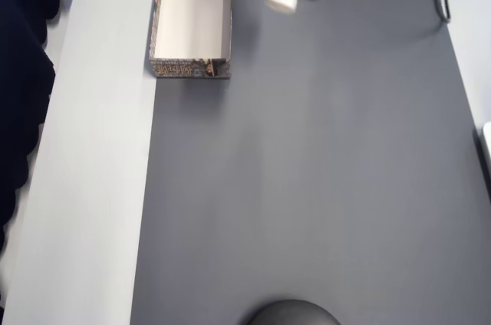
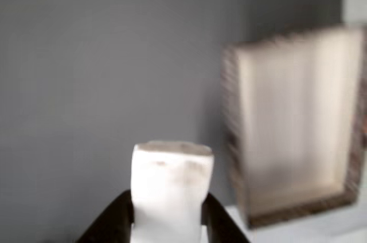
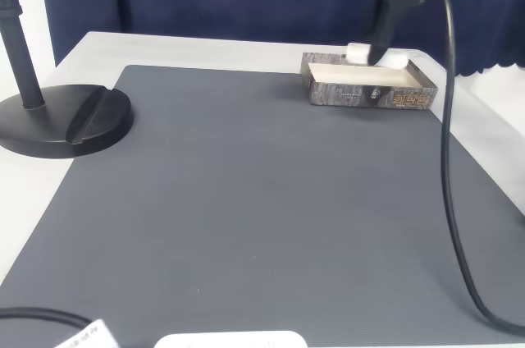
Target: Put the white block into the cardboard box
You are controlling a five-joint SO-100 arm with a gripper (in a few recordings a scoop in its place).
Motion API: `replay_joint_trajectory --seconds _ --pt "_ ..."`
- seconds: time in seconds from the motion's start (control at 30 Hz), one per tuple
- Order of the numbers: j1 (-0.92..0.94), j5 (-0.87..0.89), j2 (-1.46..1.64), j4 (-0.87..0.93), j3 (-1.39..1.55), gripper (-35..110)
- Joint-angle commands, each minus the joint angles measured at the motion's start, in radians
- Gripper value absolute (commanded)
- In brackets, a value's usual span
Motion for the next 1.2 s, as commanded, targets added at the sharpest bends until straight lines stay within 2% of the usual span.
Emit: replay_joint_trajectory --seconds 0.0,0.27,0.63,0.9,1.17 --pt "0.130 0.100 0.018 -0.011 -0.127 -2" --pt "0.241 0.181 -0.101 -0.046 -0.253 -2" --pt "0.255 0.313 -0.245 -0.097 -0.351 -2" --pt "0.242 0.428 -0.265 -0.225 -0.282 -2" --pt "0.242 0.500 -0.308 -0.242 -0.221 -2"
